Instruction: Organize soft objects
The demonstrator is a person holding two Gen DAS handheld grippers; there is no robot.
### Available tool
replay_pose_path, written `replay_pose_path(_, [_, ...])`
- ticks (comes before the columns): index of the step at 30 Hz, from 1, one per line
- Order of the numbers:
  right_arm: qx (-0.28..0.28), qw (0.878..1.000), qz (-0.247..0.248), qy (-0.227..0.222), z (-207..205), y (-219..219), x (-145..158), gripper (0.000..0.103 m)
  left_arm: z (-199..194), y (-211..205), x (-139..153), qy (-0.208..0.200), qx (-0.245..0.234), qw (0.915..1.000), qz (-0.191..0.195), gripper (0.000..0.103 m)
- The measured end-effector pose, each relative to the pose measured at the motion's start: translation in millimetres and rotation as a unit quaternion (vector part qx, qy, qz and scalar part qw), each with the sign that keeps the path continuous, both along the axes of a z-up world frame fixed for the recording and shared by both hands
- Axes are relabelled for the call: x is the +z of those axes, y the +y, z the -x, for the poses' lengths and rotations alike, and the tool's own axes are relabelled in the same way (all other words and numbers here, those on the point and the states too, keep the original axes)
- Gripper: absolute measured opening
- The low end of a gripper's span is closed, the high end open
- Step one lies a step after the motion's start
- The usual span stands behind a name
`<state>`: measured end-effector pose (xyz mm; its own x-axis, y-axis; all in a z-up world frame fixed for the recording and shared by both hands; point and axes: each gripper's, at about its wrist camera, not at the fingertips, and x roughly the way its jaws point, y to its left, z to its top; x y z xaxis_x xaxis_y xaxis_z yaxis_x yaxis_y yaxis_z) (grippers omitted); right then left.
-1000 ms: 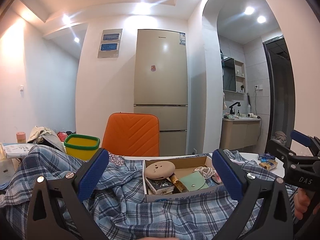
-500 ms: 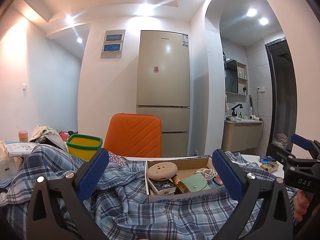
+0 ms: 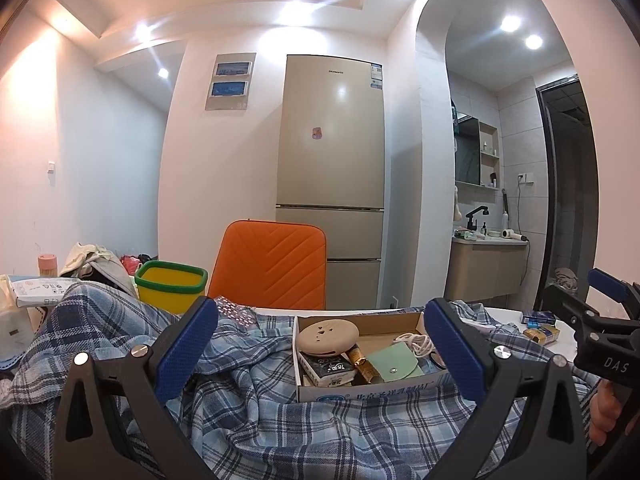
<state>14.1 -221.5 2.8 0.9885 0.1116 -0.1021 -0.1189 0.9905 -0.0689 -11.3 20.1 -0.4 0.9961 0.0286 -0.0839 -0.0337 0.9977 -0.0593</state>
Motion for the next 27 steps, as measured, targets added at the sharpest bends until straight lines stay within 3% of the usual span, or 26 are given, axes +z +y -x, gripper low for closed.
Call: replay_pose_path(27, [0.001, 1.000, 0.001, 0.000, 0.4, -1.0, 0.2, 0.103, -1.5, -1.5, -1.4, 0.002, 0.002, 1.0000, -0.001, 0.103])
